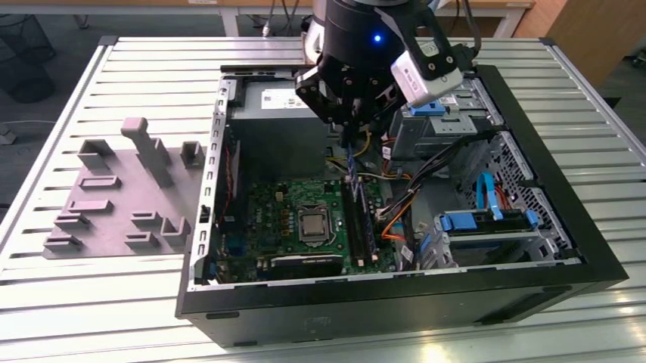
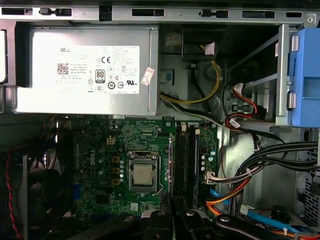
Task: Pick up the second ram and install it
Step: 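Insert the second ram into the second slot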
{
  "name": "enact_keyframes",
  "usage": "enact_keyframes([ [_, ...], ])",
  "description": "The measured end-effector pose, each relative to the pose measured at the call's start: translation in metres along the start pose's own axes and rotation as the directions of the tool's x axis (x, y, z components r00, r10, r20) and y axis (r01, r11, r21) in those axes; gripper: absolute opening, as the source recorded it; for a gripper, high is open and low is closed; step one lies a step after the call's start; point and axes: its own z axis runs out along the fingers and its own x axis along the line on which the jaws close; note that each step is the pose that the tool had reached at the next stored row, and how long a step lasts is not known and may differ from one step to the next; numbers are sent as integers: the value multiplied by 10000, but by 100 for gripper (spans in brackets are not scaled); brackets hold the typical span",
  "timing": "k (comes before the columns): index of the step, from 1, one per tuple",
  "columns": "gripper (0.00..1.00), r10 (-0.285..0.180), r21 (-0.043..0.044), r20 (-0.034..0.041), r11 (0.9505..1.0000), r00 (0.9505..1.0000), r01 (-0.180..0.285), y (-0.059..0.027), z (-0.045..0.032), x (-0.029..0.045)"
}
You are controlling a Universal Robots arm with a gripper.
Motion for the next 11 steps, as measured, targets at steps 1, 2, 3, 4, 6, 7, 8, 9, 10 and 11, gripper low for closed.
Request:
enact_keyframes([
  [1, 14, 0, 0, 0, 10000, 10000, 0, 0, 0, 0],
  [2, 14, 0, -1, 0, 10000, 10000, 0, 0, 0, 1],
  [3, 14, 0, -1, 0, 10000, 10000, 0, 0, 1, 4],
  [4, 14, 1, -2, 0, 10000, 10000, -1, 0, 1, 9],
  [6, 14, 2, -1, 0, 10000, 10000, -2, 0, 1, 12],
  [7, 14, 2, -1, 0, 10000, 10000, -2, 0, 1, 14],
  [8, 14, 2, -2, 0, 10000, 10000, -2, 0, 1, 15],
  [9, 14, 1, -2, 0, 10000, 10000, -1, 0, 1, 16],
  [10, 14, 2, -2, 0, 10000, 10000, -2, 0, 1, 18],
  [11, 14, 2, -2, 0, 10000, 10000, -2, 0, 1, 19],
])
